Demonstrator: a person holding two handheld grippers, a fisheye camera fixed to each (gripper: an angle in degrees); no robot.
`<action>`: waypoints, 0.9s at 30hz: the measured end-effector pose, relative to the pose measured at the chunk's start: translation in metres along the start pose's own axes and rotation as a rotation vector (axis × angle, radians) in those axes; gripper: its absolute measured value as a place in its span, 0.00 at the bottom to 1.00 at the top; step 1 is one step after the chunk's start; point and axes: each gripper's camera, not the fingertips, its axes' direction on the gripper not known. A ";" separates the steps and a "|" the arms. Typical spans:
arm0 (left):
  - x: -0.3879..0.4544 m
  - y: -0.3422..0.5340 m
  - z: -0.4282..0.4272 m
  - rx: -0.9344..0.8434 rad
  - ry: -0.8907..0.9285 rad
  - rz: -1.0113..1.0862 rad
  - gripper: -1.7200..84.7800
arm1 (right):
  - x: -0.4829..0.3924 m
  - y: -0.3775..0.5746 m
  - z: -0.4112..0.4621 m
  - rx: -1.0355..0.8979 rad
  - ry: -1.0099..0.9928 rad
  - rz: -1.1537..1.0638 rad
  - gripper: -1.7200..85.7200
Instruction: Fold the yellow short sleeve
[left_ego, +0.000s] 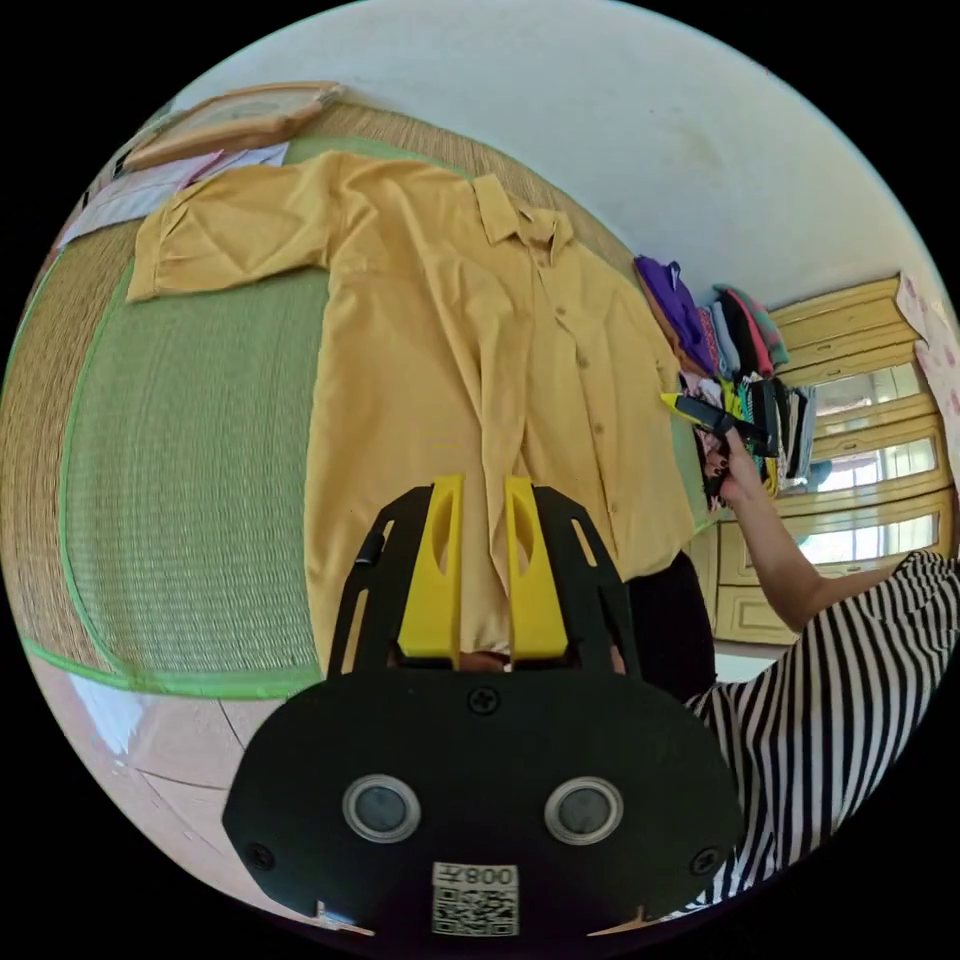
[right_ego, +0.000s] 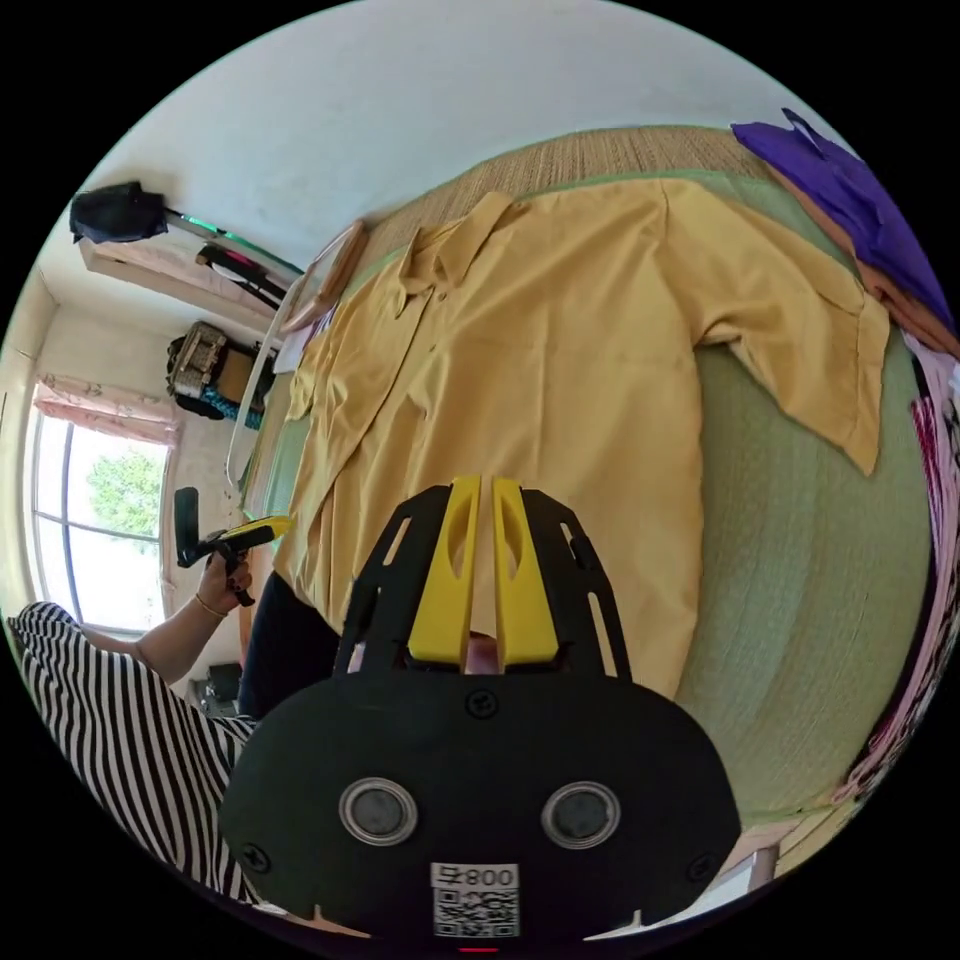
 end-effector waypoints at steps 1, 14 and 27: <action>0.008 0.016 0.004 -0.030 -0.020 0.008 0.10 | -0.005 0.008 0.001 -0.016 0.002 -0.001 0.04; 0.095 0.028 0.034 -0.072 0.083 0.169 0.11 | -0.055 -0.007 -0.018 -0.046 0.180 -0.037 0.08; 0.099 -0.058 0.040 0.043 -0.060 0.150 0.08 | -0.060 -0.182 0.008 -0.111 0.412 -0.193 0.03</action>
